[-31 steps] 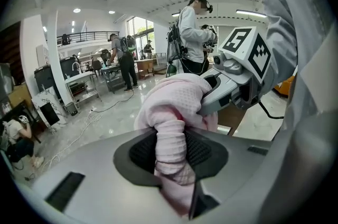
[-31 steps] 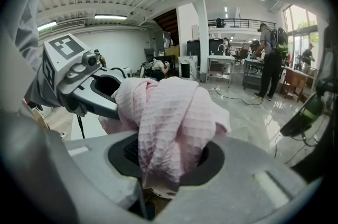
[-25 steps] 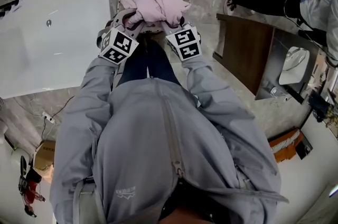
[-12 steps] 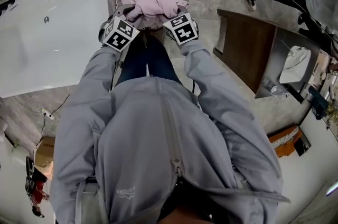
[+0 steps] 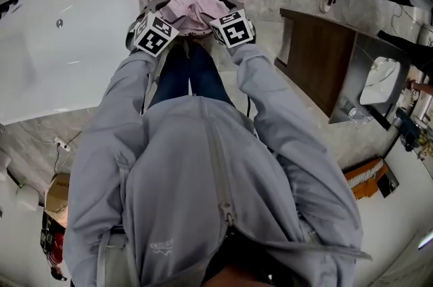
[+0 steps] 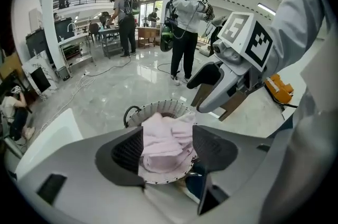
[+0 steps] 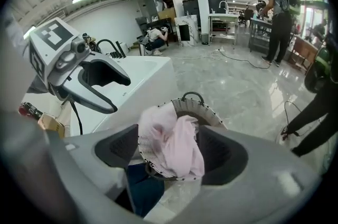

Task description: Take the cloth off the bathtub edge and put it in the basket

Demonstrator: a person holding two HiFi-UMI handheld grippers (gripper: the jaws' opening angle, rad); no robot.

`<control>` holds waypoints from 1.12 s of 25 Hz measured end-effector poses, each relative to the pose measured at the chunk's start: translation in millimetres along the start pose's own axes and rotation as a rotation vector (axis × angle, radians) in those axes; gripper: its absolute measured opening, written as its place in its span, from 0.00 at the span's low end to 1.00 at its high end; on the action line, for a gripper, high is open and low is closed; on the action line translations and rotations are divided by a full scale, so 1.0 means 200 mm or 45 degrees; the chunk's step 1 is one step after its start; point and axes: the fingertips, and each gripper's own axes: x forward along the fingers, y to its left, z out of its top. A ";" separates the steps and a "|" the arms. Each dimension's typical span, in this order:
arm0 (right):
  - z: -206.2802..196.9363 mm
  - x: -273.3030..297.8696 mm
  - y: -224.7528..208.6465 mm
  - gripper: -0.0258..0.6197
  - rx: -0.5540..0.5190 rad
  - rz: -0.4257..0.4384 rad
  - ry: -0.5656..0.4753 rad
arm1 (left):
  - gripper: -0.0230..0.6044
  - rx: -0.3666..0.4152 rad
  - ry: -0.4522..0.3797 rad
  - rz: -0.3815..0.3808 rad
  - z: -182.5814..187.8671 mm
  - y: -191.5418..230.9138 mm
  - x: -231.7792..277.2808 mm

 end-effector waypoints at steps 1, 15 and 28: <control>-0.01 0.00 0.00 0.58 -0.006 0.000 0.007 | 0.48 0.002 0.016 0.002 -0.01 0.00 0.01; 0.04 -0.05 0.07 0.55 -0.025 -0.015 -0.050 | 0.50 -0.054 -0.003 -0.010 -0.05 -0.01 -0.03; 0.30 -0.42 0.11 0.05 -0.054 -0.155 -0.275 | 0.05 0.038 -0.228 0.070 0.26 -0.04 -0.33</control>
